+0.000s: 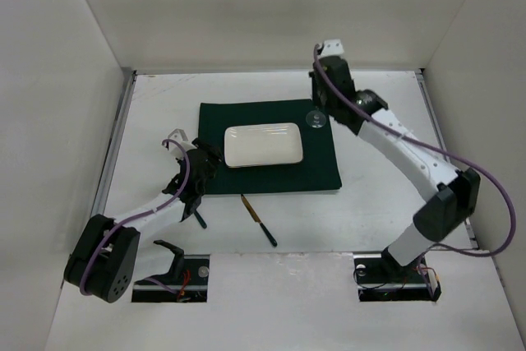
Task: Set the dinner table for one person
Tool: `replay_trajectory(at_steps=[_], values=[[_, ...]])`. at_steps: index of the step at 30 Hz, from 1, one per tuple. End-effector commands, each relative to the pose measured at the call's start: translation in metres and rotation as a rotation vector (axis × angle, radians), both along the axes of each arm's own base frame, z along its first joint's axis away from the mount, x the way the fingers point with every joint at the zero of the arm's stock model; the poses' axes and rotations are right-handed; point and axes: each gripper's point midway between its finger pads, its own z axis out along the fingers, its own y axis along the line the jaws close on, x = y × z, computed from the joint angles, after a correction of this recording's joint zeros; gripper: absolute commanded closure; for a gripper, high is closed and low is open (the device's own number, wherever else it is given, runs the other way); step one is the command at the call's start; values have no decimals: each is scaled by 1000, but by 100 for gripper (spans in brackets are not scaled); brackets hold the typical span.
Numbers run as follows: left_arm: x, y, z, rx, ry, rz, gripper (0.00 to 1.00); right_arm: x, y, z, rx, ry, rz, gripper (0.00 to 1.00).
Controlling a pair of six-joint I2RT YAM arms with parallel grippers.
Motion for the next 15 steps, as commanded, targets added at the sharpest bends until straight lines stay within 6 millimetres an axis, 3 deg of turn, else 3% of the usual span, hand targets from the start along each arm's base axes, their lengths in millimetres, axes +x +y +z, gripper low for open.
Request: replay_trajectory(at_steps=[1,4,7,11,15], values=[[11,3,29,-12,-82,32,61,-47,71,26,161,-132,182,91],[10,8,29,2,-67,50,62,-108,133,-20,200,-69,421,91],[10,16,30,23,-65,82,64,-174,168,-75,192,44,600,85],[9,23,31,47,-59,110,73,-250,189,-133,143,185,770,73],[8,33,32,86,-53,144,79,-282,193,-173,115,277,812,64]])
